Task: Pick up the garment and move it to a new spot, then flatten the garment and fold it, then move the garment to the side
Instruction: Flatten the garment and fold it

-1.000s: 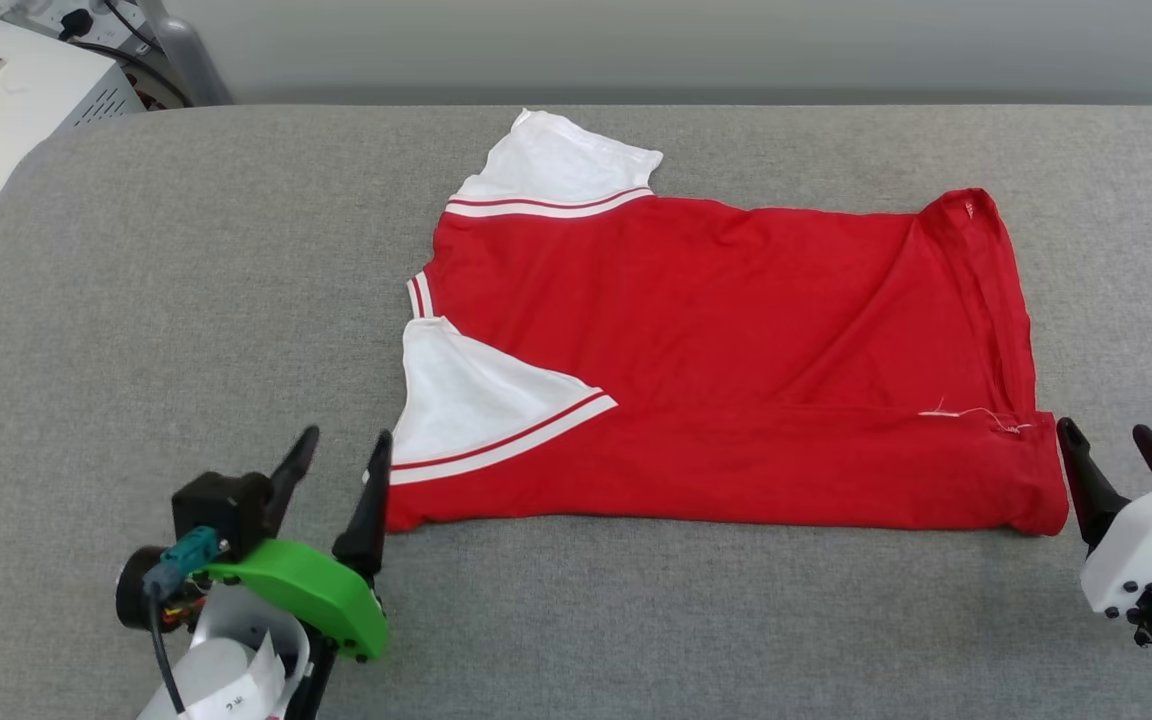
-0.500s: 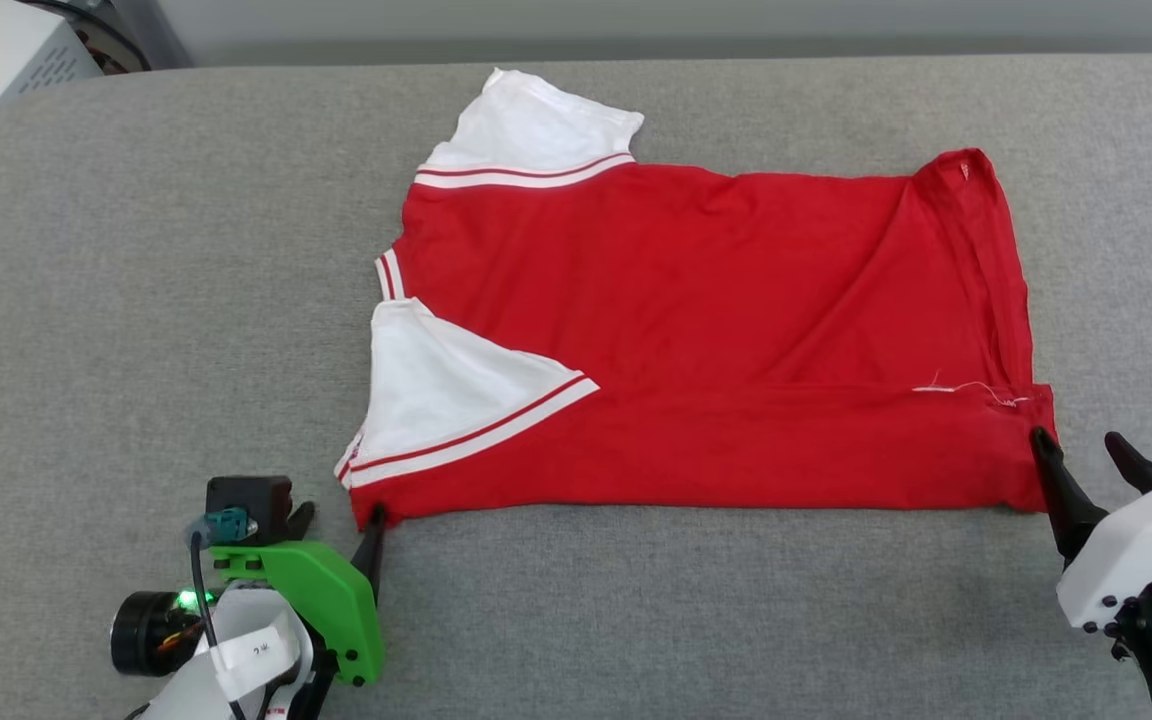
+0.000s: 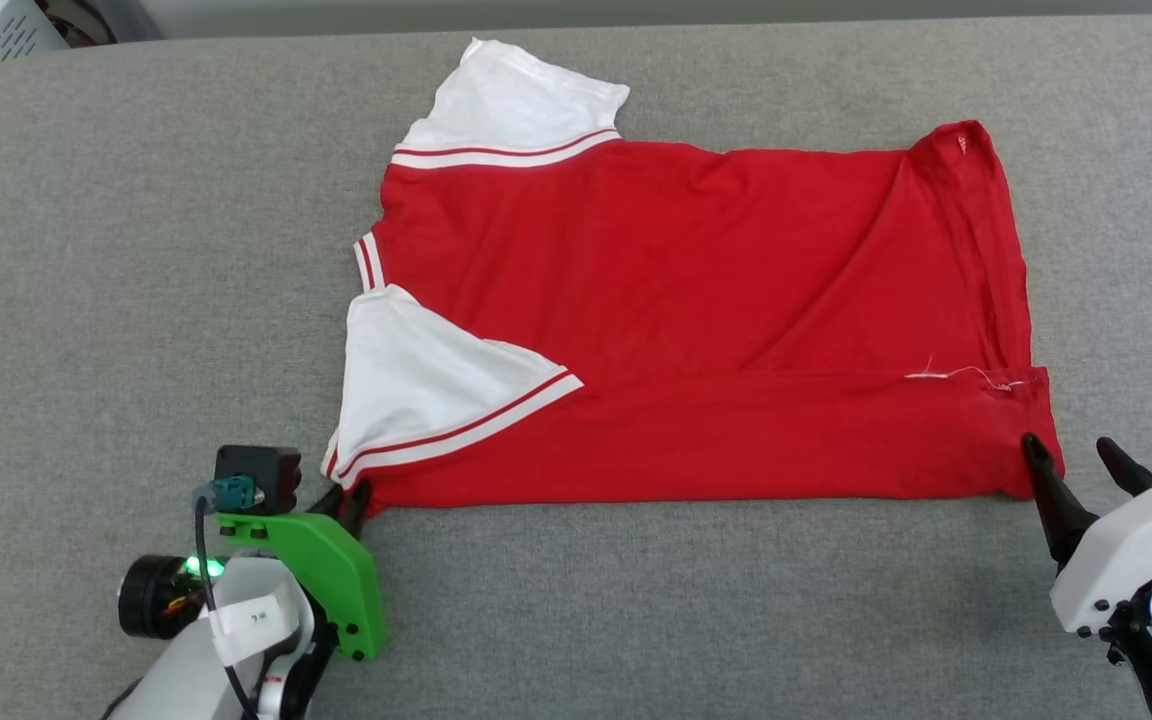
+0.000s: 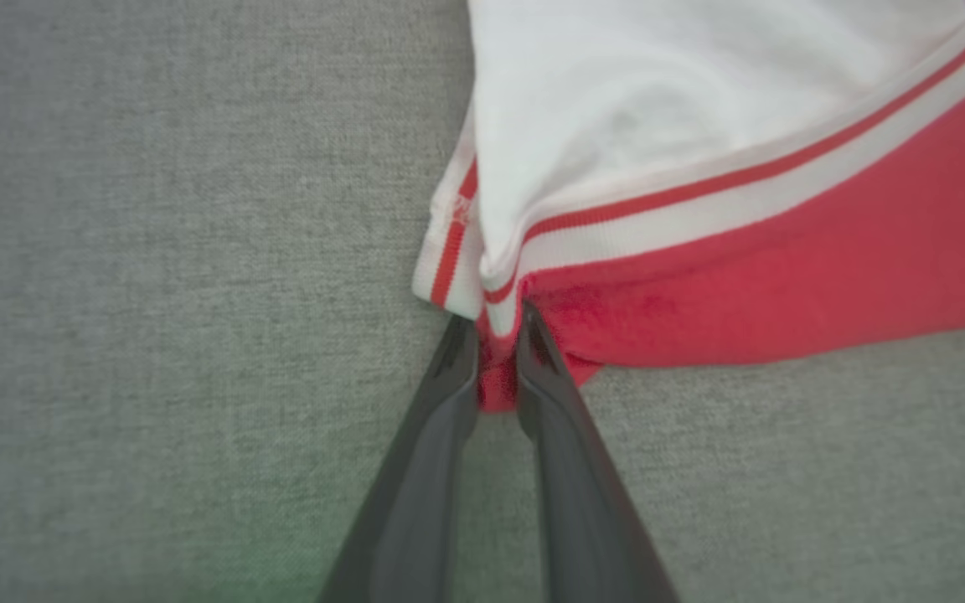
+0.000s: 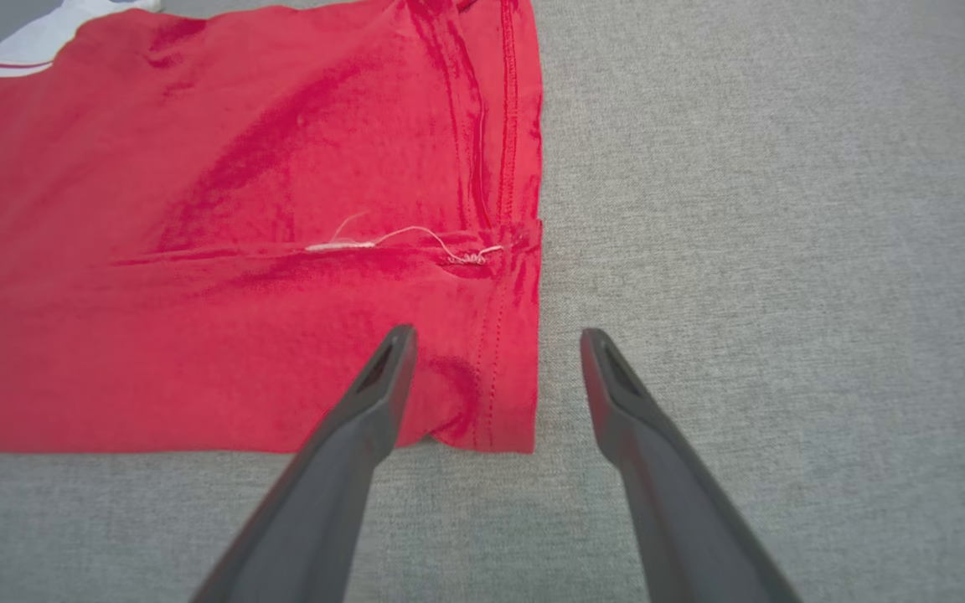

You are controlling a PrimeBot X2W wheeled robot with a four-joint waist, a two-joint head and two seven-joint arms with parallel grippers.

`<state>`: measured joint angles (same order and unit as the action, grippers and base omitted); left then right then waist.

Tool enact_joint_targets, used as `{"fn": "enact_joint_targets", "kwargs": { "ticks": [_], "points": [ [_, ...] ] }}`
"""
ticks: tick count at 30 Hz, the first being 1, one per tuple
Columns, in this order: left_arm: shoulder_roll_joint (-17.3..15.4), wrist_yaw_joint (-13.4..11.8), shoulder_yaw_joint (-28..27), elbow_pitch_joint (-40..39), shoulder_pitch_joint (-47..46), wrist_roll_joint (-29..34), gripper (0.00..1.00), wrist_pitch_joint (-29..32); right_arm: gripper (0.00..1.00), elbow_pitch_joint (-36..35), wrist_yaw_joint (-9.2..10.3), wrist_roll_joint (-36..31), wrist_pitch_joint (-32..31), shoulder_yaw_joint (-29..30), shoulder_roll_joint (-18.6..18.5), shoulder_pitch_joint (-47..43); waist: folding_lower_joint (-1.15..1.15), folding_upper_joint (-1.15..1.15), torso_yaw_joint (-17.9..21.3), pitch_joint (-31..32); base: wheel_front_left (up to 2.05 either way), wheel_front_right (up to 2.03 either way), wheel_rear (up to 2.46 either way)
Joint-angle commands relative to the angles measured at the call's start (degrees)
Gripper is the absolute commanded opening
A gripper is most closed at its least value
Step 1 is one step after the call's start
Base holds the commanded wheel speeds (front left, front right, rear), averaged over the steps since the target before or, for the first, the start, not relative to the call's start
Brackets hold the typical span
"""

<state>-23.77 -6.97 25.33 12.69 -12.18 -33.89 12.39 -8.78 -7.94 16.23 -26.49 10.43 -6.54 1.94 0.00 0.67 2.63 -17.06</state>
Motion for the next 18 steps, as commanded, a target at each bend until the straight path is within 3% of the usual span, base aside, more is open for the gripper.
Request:
{"fn": "enact_joint_targets", "kwargs": {
  "ticks": [1, 8, 18],
  "points": [
    [1.26, 0.56, 1.79, 3.12, 2.18, -0.6, 0.0, 1.55, 1.0, 0.31, 0.45, -0.38, -0.09, 0.14, -0.45, -0.63, 0.0, -0.67, -0.44, 1.03, 0.0, 0.0, 0.0],
    [2.31, 0.94, 1.55, -0.41, 3.01, -1.18, 0.0, -1.67, 1.0, 2.66, 0.45, -1.83, -1.4, 1.49, -1.8, -1.53, 0.0, -0.67, -2.57, 3.28, 0.0, 0.0, 0.0],
    [-0.27, -0.51, 1.21, -11.02, 3.97, -0.59, 0.0, 0.06, 1.0, 10.31, 0.45, -2.7, -3.21, 2.73, -2.28, 2.01, 0.0, -0.67, -5.5, 1.99, 0.0, 0.0, 0.0]
  ]
}}
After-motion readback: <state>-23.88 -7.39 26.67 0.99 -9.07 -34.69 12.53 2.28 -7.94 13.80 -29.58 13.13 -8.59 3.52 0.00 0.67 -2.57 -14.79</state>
